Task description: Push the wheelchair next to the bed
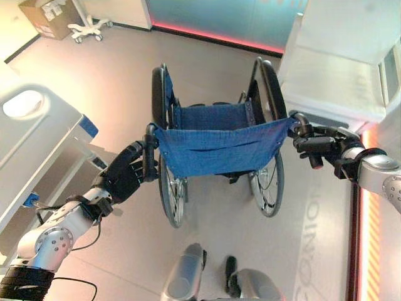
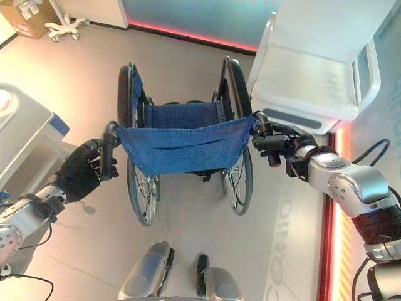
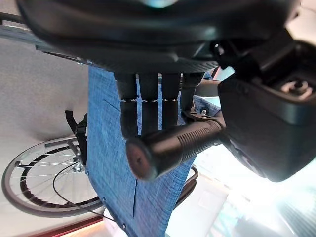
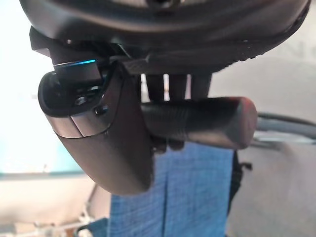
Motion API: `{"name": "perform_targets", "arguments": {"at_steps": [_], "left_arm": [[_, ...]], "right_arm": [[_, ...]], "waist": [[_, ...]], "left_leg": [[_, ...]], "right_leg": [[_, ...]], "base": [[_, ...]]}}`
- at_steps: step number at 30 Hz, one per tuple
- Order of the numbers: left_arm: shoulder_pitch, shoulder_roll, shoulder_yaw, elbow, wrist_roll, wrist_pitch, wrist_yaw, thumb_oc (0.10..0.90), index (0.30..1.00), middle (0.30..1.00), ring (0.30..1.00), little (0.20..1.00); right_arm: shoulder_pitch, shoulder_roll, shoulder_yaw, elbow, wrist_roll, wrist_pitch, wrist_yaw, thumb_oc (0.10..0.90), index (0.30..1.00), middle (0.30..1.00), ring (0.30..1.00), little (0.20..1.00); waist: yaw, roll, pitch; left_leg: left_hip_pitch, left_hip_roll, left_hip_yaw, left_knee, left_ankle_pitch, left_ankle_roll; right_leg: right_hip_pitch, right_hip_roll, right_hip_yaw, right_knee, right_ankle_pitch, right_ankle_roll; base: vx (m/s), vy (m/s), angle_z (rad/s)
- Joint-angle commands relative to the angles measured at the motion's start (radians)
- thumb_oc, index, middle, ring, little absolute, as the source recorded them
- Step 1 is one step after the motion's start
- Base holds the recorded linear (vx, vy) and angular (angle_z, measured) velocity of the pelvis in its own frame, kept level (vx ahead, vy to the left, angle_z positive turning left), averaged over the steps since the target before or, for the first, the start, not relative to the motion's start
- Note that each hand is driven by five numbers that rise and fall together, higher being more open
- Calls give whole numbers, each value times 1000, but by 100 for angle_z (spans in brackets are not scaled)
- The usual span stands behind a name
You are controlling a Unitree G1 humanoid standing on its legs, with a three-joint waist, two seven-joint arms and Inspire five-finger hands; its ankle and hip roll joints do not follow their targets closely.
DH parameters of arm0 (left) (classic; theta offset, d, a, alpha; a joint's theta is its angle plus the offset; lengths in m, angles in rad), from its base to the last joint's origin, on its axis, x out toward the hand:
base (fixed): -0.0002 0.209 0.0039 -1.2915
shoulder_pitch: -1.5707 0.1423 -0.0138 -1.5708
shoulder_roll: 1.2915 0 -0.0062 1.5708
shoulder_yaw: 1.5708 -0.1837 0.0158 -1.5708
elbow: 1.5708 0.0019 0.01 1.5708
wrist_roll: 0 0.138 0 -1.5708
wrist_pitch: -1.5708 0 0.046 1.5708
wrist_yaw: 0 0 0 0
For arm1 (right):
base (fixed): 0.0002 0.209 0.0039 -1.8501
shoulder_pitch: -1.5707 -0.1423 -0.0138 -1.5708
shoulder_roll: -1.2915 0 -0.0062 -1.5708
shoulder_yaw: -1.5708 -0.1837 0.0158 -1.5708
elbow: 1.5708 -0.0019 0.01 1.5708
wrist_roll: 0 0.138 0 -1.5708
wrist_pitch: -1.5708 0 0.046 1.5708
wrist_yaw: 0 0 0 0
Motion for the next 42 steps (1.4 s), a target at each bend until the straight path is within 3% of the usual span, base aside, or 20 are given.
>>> {"name": "perform_targets", "arguments": {"at_steps": [1,3,5,9,12,14,16,18,20,23,25,28,29,30,31,33,36,37,39,42], "left_arm": [[-120,49,144,-222,-133,-181,-159,400,300,300,300,300],[-89,27,130,-222,-93,-210,-161,400,300,300,300,300],[-68,15,130,-231,-60,-225,-150,400,300,300,300,300],[-64,19,149,-250,-57,-212,-112,400,300,300,300,300],[-72,31,176,-245,-76,-176,-88,400,300,300,300,300],[-85,34,181,-218,-51,-154,-104,400,300,300,300,300],[-103,63,191,-190,-32,-142,-149,400,300,300,300,300],[-105,73,204,-181,-25,-143,-167,400,300,300,300,300],[-103,89,216,-180,-23,-143,-184,400,300,300,300,300],[-104,127,216,-175,-39,-165,-228,400,300,300,300,300],[-116,137,203,-184,-37,-180,-228,400,300,300,300,300],[-133,144,190,-200,-33,-191,-208,400,300,300,300,300],[-133,144,190,-201,-34,-192,-204,400,300,300,300,300],[-129,138,191,-210,-25,-193,-188,400,300,300,300,300],[-124,137,195,-212,-21,-190,-189,400,300,300,300,300],[-101,130,211,-231,-16,-187,-172,400,300,300,300,300],[-31,94,254,-278,-15,-182,-172,400,300,300,300,300],[-4,72,273,-304,-19,-181,-166,400,300,300,300,300],[9,51,278,-327,-34,-175,-145,400,300,300,300,300],[26,-6,260,-346,1,-169,-140,400,300,300,300,300]], "right_arm": [[-166,33,50,-75,1,-150,61,400,300,300,300,300],[-144,60,55,-57,-32,-168,87,400,300,300,300,300],[-104,71,40,-62,-59,-181,110,400,300,300,300,300],[-77,94,35,-65,-91,-187,141,400,300,300,300,300],[-72,121,41,-69,-106,-212,170,400,300,300,300,300],[-85,128,49,-64,-101,-220,168,400,300,300,300,300],[-132,131,71,-62,-84,-227,145,400,300,300,300,300],[-158,140,88,-60,-89,-230,131,400,300,300,300,300],[-164,149,89,-67,-100,-228,115,400,300,300,300,300],[-164,138,77,-62,-107,-250,83,400,300,300,300,300],[-172,114,65,-47,-105,-262,92,400,300,300,300,300],[-233,77,79,-19,-71,-259,92,400,300,300,300,300],[-239,76,80,-18,-69,-258,95,400,300,300,300,300],[-292,62,93,-25,-33,-225,79,400,300,300,300,300],[-311,57,97,-28,-20,-212,73,400,300,300,300,300],[-348,46,108,-39,9,-190,62,400,300,300,300,300],[-424,40,151,-29,55,-157,42,400,300,300,300,300],[-449,48,171,-4,54,-158,48,400,300,300,300,300],[-465,57,197,6,51,-164,51,400,300,300,300,300],[-475,84,230,-8,23,-177,16,400,300,300,300,300]], "waist": [[12,19,-155],[38,34,-168],[52,33,-175],[70,19,-207],[103,-6,-242],[116,-29,-251],[127,-20,-266],[118,-13,-265],[108,-4,-266],[86,10,-248],[76,19,-229],[55,19,-205],[54,19,-203],[51,7,-201],[52,2,-202],[51,-8,-203],[69,-19,-230],[75,-26,-241],[86,-35,-239],[104,-52,-208]], "left_leg": [[37,37,83,-283,278,7],[16,51,146,-490,340,-8],[18,55,195,-579,357,-11],[49,35,203,-608,324,16],[57,8,178,-533,292,58],[62,-20,178,-508,267,85],[105,-35,92,-491,248,97],[121,-48,56,-479,233,103],[135,-61,27,-465,223,110],[176,-79,-30,-420,181,119],[216,-78,-92,-383,145,114],[301,-64,-159,-360,53,105],[308,-62,-164,-360,46,104],[348,-44,-190,-355,-5,94],[362,-34,-200,-354,-13,89],[386,-13,-223,-352,-11,76],[431,58,-246,-359,70,41],[418,82,-240,-318,143,22],[373,97,-201,-214,223,6],[251,82,-105,28,255,10]], "right_leg": [[41,60,-36,1,44,58],[126,90,-25,-22,2,59],[190,99,-19,-37,-34,61],[234,82,-13,-4,-73,86],[239,63,-21,110,-3,129],[206,58,-30,261,133,196],[65,105,6,523,318,254],[-3,101,11,560,299,240],[-36,75,2,512,252,220],[-83,-6,-26,298,152,175],[-119,-61,-50,148,138,155],[-205,-155,-32,20,219,186],[-207,-162,-31,11,226,188],[-238,-215,-1,-58,303,219],[-247,-226,11,-78,320,227],[-261,-239,22,-85,343,237],[-240,-193,-32,-64,289,229],[-223,-170,-64,-53,261,206],[-177,-145,-110,-61,226,173],[-103,-118,-176,-71,196,117]], "base": [[644,76,-24],[549,68,-15],[475,63,-25],[506,88,-28],[435,77,-34],[356,71,-42],[468,46,14],[377,55,54],[382,62,40],[351,-34,37],[358,-153,58],[347,-203,60],[533,-361,55],[450,-309,63],[576,-417,105],[375,-280,94],[410,-296,63],[261,-290,47],[262,-362,46],[214,-346,49]]}}
